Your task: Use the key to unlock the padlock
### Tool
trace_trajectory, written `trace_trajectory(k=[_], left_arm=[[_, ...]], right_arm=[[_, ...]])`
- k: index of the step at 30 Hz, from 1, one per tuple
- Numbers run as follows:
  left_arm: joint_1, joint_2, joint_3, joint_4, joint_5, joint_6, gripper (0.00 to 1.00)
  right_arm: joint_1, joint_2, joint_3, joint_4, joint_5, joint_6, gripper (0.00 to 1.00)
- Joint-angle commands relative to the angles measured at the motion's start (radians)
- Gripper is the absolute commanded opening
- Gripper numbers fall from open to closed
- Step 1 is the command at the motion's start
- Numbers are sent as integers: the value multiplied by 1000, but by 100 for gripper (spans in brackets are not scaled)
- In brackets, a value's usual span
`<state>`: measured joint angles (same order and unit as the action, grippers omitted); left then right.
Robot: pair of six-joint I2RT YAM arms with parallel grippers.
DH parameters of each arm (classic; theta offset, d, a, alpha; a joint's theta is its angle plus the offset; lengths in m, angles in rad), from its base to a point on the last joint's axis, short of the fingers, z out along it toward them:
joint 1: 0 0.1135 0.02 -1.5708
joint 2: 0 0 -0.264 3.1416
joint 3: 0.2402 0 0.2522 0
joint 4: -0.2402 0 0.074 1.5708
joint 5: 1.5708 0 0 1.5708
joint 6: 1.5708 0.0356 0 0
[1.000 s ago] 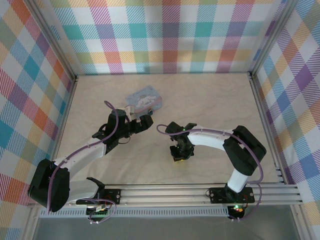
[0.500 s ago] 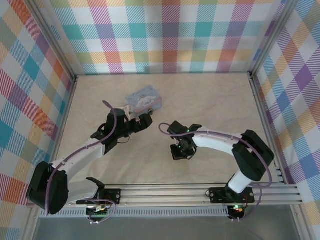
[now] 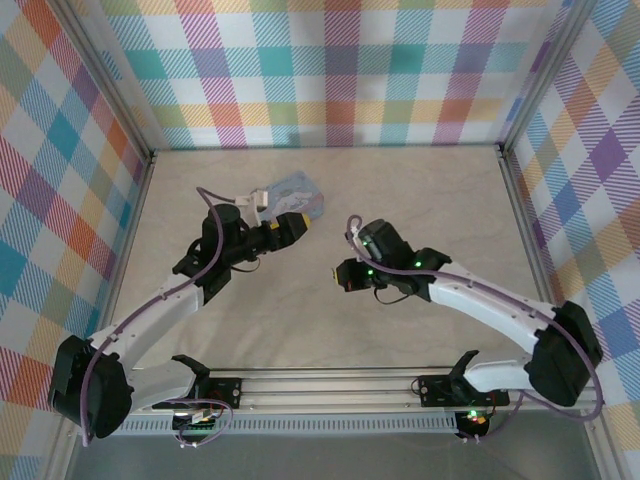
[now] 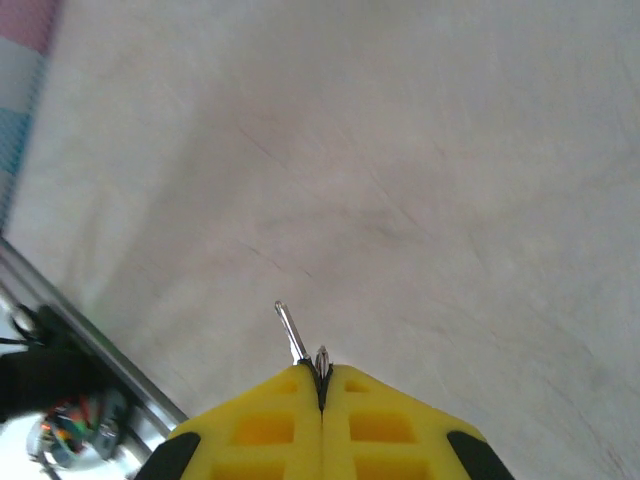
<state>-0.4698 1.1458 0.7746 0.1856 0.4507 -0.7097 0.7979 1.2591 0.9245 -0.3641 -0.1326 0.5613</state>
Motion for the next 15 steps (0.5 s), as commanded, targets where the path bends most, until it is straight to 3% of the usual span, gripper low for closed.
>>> trace_trajectory(k=[1,15], left_arm=[[-18,-19,48,76,109,18,81],[-117,35,140,49,240,147,53]], right_arm=[[-22,-63,-1,123,-65,-10,0],[-36,-109,95,184,-160,-3,0]])
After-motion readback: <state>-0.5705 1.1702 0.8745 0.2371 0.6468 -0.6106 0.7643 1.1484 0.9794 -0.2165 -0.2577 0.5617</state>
